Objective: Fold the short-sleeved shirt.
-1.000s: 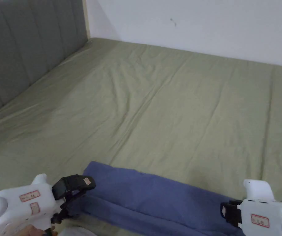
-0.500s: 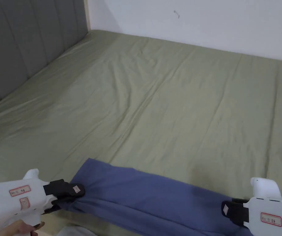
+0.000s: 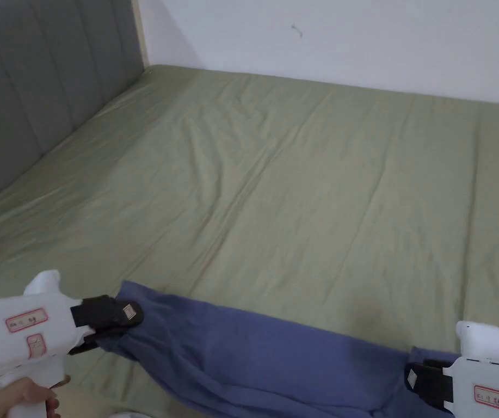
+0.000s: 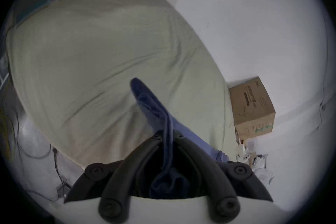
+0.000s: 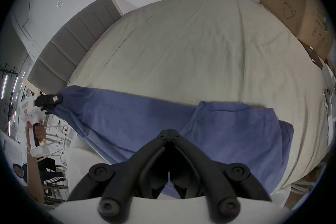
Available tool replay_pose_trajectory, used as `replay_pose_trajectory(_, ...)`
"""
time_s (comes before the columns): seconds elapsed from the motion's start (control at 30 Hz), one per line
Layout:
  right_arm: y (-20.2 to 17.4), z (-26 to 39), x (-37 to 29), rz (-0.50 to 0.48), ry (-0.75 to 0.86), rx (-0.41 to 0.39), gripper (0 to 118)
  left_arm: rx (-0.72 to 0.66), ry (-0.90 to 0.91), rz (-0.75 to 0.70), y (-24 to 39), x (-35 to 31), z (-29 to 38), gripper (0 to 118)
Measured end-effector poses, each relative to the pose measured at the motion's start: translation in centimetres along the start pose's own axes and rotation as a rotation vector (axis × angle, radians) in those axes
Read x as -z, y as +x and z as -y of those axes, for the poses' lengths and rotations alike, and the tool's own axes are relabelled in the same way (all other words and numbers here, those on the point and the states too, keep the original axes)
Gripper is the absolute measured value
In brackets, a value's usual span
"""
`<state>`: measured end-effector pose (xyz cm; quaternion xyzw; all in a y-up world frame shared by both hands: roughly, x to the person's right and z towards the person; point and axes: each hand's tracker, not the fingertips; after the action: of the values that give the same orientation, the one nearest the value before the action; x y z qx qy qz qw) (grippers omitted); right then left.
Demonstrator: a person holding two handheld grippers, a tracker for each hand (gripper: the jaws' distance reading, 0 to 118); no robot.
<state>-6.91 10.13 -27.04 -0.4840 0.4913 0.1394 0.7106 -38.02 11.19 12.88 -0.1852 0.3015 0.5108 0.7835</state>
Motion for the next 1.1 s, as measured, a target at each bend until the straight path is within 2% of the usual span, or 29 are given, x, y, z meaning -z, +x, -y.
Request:
replay_pose_trajectory(0.17,1.1,0.9,-1.6,-0.008,0.038,0.062,0,0.334,-0.037,0.081,10.0,1.4,2.0,6)
replay_pose_trajectory(0.33,2.5,2.2,-3.4,0.008,0.073,0.123,0,0.609,-0.240,0.189,16.3,7.0,8.1,6)
replay_pose_trajectory(0.47,4.0,3.3,-4.7,0.026,0.088,0.170,0,0.635,-0.373,0.217,18.0,11.5,13.5,8)
replay_pose_trajectory(0.5,4.5,3.6,-5.0,0.029,0.087,0.182,0,0.617,-0.409,0.225,18.0,12.7,14.7,15)
replay_pose_trajectory(0.53,5.2,3.8,-5.2,0.031,0.092,0.197,0,0.626,-0.458,0.211,18.0,13.6,15.8,42)
replay_pose_trajectory(0.6,6.3,4.3,-5.6,0.055,0.097,0.231,0,0.634,-0.498,0.240,17.5,14.8,17.3,105)
replay_pose_trajectory(0.63,6.7,4.5,-5.8,0.063,0.097,0.243,0,0.637,-0.528,0.228,17.3,15.5,17.9,118)
replay_pose_trajectory(0.7,7.4,4.7,-6.1,0.072,0.101,0.266,0,0.603,-0.485,0.152,16.9,15.2,17.9,108)
replay_pose_trajectory(0.73,7.5,4.9,-6.4,0.076,0.104,0.271,0,0.571,-0.460,0.149,17.0,14.7,17.2,108)
replay_pose_trajectory(0.9,7.6,5.0,-6.5,0.068,0.119,0.287,0,0.318,-0.358,0.275,15.3,11.5,12.4,105)
replay_pose_trajectory(0.93,7.7,4.9,-6.3,0.065,0.120,0.288,0,0.276,-0.328,0.277,14.7,11.0,11.6,91)
replay_pose_trajectory(0.97,7.6,4.9,-6.1,0.060,0.119,0.289,0,0.263,-0.306,0.265,14.2,10.7,11.1,68)
replay_pose_trajectory(1.0,7.5,4.9,-6.0,0.053,0.119,0.288,0,0.267,-0.289,0.220,13.4,11.2,10.5,33)
replay_pose_trajectory(1.03,7.3,4.9,-5.8,0.045,0.118,0.287,0,0.291,-0.273,0.146,13.0,11.6,10.6,3)
replay_pose_trajectory(1.1,6.9,4.8,-5.6,0.034,0.114,0.280,0,0.317,-0.308,0.083,12.2,12.5,10.8,3)
